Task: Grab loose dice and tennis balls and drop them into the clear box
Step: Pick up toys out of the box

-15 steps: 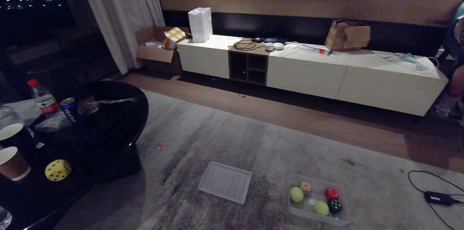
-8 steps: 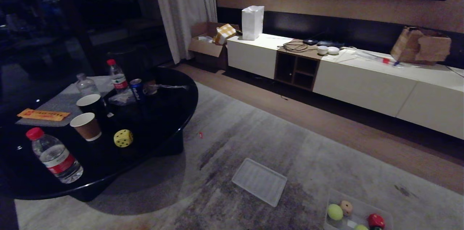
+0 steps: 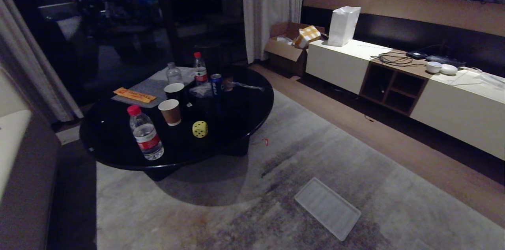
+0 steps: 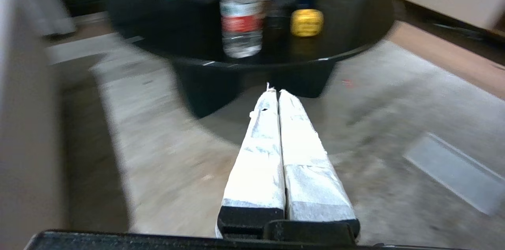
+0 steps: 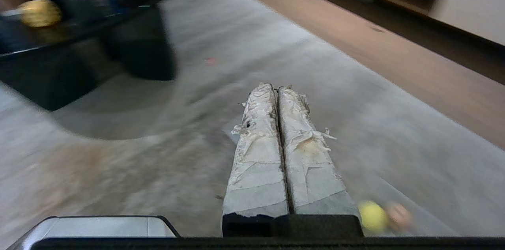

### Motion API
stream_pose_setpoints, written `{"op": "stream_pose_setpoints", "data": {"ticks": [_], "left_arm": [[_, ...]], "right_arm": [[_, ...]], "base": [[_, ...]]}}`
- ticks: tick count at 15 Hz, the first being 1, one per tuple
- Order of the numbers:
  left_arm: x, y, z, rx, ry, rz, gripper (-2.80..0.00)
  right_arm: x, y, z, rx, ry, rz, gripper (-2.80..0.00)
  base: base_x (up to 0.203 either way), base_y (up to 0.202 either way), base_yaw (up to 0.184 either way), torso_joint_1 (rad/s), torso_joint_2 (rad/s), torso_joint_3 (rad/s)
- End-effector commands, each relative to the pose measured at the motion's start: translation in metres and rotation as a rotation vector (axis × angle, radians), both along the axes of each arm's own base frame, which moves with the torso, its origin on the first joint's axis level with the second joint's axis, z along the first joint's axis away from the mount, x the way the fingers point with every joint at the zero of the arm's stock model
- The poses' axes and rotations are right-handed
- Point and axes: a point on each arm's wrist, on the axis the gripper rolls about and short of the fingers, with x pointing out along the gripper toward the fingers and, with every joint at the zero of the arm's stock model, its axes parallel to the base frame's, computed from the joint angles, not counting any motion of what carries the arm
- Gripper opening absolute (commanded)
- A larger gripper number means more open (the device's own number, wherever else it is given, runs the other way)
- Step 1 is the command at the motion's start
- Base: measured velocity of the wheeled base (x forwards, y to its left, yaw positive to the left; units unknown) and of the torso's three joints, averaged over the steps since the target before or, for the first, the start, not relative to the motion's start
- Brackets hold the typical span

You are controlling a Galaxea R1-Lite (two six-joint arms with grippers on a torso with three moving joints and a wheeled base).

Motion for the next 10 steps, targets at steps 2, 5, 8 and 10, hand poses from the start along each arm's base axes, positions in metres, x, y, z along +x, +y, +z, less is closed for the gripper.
{"op": "stream_pose_setpoints", "data": {"ticks": [2, 5, 8, 10], "left_arm": [[0.0002, 0.0000, -0.0004, -0.001, 0.003, 0.001, -2.80], [0.0002, 0.0000, -0.0004, -0.001, 0.003, 0.001, -2.80], [0.0002, 0.0000, -0.0004, -0.001, 0.003, 0.001, -2.80], [0.0002, 0.0000, -0.0004, -0.001, 0.003, 0.001, -2.80]], "right_arm": [[0.0001, 0.0000, 0.0000, 0.002, 0.002, 0.000, -2.80], [0.0001, 0.0000, 0.0000, 0.002, 0.002, 0.000, -2.80], [0.0001, 0.0000, 0.0000, 0.002, 0.002, 0.000, -2.80], [0.0001, 0.0000, 0.0000, 0.002, 0.002, 0.000, -2.80]], "base": [[0.000, -0.010, 0.168, 0.002, 0.00, 0.002], [0.003, -0.009, 0.162, 0.001, 0.01, 0.002], [-0.001, -0.008, 0.165, 0.001, 0.00, 0.002], [0.000, -0.008, 0.161, 0.001, 0.00, -0.002]]}}
